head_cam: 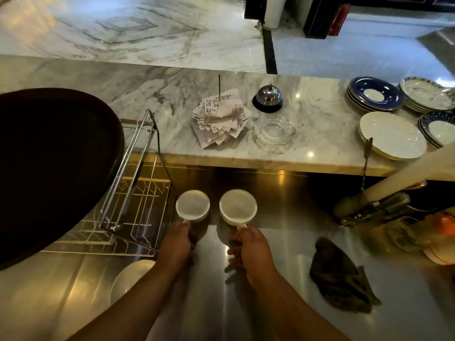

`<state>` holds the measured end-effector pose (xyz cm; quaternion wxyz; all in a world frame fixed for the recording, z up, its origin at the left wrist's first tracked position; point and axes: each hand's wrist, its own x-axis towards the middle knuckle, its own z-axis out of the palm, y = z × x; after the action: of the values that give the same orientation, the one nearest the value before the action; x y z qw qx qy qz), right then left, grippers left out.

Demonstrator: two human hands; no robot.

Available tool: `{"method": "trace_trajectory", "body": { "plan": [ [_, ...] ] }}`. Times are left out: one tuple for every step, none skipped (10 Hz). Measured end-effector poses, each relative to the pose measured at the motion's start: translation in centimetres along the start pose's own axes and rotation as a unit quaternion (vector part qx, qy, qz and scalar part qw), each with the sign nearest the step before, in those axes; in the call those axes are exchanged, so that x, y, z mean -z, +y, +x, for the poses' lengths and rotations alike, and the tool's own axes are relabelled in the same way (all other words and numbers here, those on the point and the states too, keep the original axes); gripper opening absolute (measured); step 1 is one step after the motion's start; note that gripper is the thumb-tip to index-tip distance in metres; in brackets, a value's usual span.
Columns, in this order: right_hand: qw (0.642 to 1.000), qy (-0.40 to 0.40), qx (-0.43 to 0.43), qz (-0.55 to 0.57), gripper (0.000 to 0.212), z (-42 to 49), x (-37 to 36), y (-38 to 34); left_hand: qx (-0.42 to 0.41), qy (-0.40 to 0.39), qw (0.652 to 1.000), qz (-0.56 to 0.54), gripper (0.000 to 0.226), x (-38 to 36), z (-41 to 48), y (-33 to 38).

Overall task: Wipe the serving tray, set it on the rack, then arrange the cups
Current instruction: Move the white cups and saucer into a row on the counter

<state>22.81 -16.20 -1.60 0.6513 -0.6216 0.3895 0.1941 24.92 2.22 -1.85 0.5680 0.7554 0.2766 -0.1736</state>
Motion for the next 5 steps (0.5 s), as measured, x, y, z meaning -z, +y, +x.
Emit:
{"method": "trace_trajectory", "body": {
  "plan": [
    [1.000, -0.006, 0.005, 0.004, 0.026, 1.0, -0.7, -0.4, -0.018, 0.009, 1.000, -0.004, 0.036, -0.1, 1.2, 0.0],
    [1.000, -0.012, 0.010, 0.019, 0.026, 2.4, -1.7, -0.6, -0.022, 0.015, 0.999, -0.021, 0.042, -0.1, 2.5, 0.2],
    [1.000, -0.013, 0.006, 0.024, 0.027, 2.9, -2.4, -0.6, -0.025, 0.014, 0.999, -0.020, 0.044, -0.1, 3.3, 0.1],
    [1.000, -0.017, 0.010, 0.023, 0.028, 3.5, -3.4, -0.5, -0.028, 0.018, 0.999, -0.036, 0.042, 0.0, 4.2, 0.0],
    [1.000, -0.015, 0.013, 0.010, 0.027, 3.7, -4.3, -0.3, -0.036, 0.020, 0.998, -0.037, 0.035, -0.2, 4.5, 0.0]
  ]
}}
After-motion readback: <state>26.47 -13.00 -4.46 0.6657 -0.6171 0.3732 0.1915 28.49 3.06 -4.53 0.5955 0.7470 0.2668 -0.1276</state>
